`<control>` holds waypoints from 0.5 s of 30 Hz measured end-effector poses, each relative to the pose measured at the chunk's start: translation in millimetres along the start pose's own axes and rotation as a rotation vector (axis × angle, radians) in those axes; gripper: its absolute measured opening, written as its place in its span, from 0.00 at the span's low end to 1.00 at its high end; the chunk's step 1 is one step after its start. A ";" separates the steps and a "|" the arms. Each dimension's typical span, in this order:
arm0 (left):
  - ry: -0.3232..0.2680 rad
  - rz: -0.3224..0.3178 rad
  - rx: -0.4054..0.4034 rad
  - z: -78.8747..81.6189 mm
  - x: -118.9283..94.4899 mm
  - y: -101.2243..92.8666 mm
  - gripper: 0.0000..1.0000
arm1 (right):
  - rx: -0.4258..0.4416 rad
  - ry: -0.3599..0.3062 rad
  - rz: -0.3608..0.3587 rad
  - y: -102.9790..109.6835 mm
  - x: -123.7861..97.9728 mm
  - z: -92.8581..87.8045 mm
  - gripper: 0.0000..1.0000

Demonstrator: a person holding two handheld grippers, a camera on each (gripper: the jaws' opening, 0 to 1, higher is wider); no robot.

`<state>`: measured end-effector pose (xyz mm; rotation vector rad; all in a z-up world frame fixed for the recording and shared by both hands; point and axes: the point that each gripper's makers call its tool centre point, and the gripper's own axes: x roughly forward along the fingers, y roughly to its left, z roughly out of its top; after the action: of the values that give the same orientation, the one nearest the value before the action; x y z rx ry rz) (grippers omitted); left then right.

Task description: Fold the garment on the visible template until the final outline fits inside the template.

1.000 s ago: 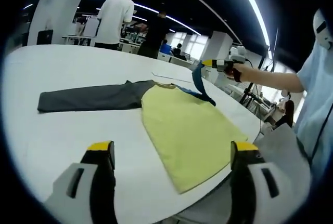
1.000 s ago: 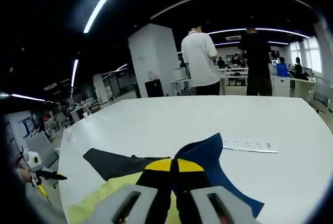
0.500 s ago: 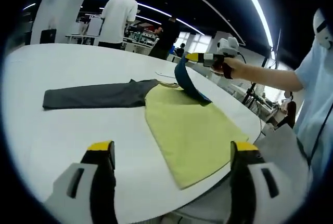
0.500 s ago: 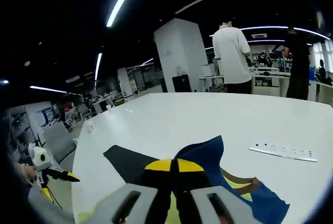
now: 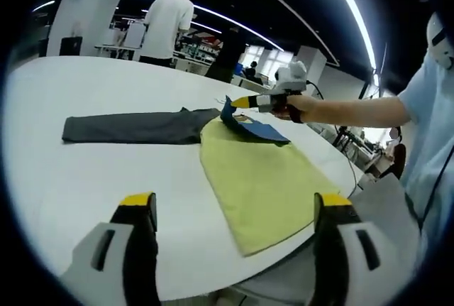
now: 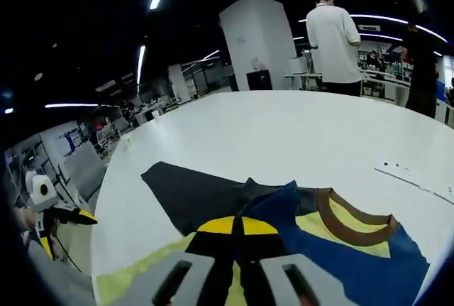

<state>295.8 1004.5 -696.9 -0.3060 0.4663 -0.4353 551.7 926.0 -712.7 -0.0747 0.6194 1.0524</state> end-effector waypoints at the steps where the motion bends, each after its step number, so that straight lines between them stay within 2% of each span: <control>1: -0.003 0.003 -0.002 0.5 -0.4 0.3 0.89 | -0.003 0.016 0.002 0.4 2.4 -4.4 0.00; 8: -0.018 0.009 0.001 6.8 -2.3 2.3 0.89 | -0.002 0.073 0.019 9.2 21.3 -28.5 0.00; 12: -0.014 0.012 0.018 8.8 -3.3 3.0 0.89 | 0.000 0.090 0.018 11.6 24.5 -34.8 0.00; 15: 0.015 0.015 0.055 6.1 -2.3 5.3 0.89 | -0.003 0.086 0.025 13.8 22.7 -34.5 0.00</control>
<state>298.7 1011.2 -692.9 -0.2458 0.4700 -0.4356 532.8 939.1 -749.7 -0.1159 0.6982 1.0791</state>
